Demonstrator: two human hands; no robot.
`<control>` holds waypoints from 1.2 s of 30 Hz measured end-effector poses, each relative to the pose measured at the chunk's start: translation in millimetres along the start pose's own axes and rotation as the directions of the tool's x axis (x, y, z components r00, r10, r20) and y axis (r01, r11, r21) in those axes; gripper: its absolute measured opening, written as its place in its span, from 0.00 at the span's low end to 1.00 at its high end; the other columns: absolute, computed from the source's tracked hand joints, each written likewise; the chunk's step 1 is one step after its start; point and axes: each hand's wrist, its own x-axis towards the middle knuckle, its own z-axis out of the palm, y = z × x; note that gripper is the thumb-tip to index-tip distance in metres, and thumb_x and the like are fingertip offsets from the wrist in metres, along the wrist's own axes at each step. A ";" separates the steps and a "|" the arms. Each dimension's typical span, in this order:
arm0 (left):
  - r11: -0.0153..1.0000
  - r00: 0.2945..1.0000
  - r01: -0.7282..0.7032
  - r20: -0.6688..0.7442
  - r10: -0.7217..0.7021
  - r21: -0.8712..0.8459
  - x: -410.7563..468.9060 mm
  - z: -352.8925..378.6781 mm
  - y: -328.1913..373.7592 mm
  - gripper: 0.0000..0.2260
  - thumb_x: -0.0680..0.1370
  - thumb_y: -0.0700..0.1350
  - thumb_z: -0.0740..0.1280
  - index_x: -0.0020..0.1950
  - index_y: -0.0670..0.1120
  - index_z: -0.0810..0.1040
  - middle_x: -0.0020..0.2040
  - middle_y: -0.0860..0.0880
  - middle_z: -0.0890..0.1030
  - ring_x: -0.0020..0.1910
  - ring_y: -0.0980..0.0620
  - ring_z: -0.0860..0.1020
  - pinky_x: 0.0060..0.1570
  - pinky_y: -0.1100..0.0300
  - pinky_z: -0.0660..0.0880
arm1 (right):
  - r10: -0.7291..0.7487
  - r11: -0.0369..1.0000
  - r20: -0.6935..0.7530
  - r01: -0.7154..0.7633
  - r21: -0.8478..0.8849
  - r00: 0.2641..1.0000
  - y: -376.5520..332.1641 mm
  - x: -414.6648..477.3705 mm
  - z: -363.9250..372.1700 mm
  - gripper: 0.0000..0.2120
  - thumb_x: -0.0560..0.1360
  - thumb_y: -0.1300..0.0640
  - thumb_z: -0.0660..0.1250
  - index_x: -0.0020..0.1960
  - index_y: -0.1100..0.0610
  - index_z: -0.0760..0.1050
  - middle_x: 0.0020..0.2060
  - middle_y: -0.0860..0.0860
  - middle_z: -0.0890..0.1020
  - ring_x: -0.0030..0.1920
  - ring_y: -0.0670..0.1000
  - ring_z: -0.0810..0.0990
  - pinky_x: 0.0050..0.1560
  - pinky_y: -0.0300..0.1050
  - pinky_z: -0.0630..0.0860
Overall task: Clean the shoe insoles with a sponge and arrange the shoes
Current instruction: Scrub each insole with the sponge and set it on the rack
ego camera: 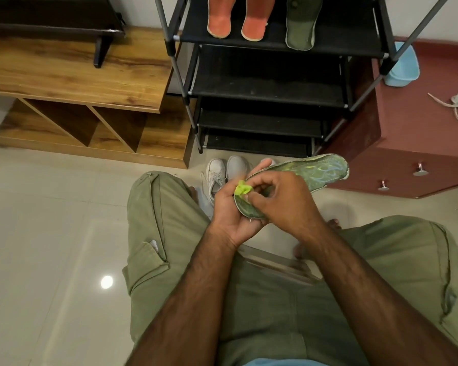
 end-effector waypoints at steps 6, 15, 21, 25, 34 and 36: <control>1.000 1.000 0.031 -0.004 -0.031 -0.004 0.2 1.4 -0.4 0.25 0.84 0.54 0.55 0.79 0.49 0.68 0.78 0.39 0.69 0.74 0.40 0.71 0.68 0.40 0.69 | 0.011 1.000 -0.059 -0.012 -0.028 0.998 3.8 0.6 -1.4 0.07 0.74 0.52 0.75 0.52 0.44 0.85 0.41 0.39 0.85 0.41 0.40 0.82 0.47 0.48 0.82; 0.998 0.999 0.052 0.003 -0.052 -0.038 -0.5 3.8 -1.3 0.26 0.83 0.55 0.56 0.80 0.49 0.67 0.78 0.43 0.69 0.69 0.41 0.75 0.61 0.39 0.75 | 0.031 0.996 -0.197 -0.048 -0.081 0.980 7.8 6.4 0.7 0.06 0.75 0.51 0.74 0.52 0.44 0.84 0.41 0.40 0.84 0.42 0.41 0.82 0.44 0.48 0.82; 0.996 0.996 0.082 0.023 -0.081 -0.047 -0.4 2.0 -1.7 0.28 0.83 0.57 0.54 0.81 0.46 0.65 0.76 0.39 0.71 0.71 0.37 0.73 0.69 0.33 0.67 | 0.102 0.992 -0.291 -0.120 -0.044 0.951 13.1 14.1 -9.1 0.05 0.75 0.49 0.74 0.51 0.45 0.84 0.40 0.40 0.84 0.41 0.41 0.81 0.44 0.48 0.82; 1.000 0.999 0.024 0.043 -0.023 -0.017 -2.5 2.8 0.7 0.26 0.81 0.51 0.57 0.78 0.46 0.69 0.74 0.42 0.72 0.69 0.40 0.74 0.67 0.35 0.68 | -0.008 0.996 -0.184 -0.009 -0.094 0.983 11.8 12.6 -4.2 0.07 0.75 0.51 0.74 0.53 0.45 0.85 0.41 0.40 0.83 0.41 0.40 0.81 0.43 0.46 0.82; 0.999 1.000 0.007 0.026 -0.006 -0.037 -2.4 3.9 0.6 0.27 0.82 0.55 0.58 0.80 0.46 0.66 0.73 0.42 0.74 0.67 0.40 0.76 0.63 0.38 0.74 | -0.065 0.995 -0.096 0.056 -0.087 0.993 7.3 13.0 -1.4 0.07 0.75 0.52 0.74 0.53 0.45 0.85 0.42 0.41 0.84 0.42 0.41 0.82 0.46 0.50 0.82; 0.999 0.999 0.015 0.037 -0.014 -0.039 -1.8 3.0 0.9 0.29 0.82 0.57 0.59 0.81 0.47 0.65 0.74 0.42 0.73 0.69 0.39 0.75 0.64 0.36 0.74 | -0.024 0.996 -0.160 0.010 -0.091 0.987 8.8 15.5 -5.4 0.07 0.75 0.51 0.74 0.53 0.45 0.85 0.42 0.40 0.84 0.42 0.41 0.82 0.45 0.49 0.83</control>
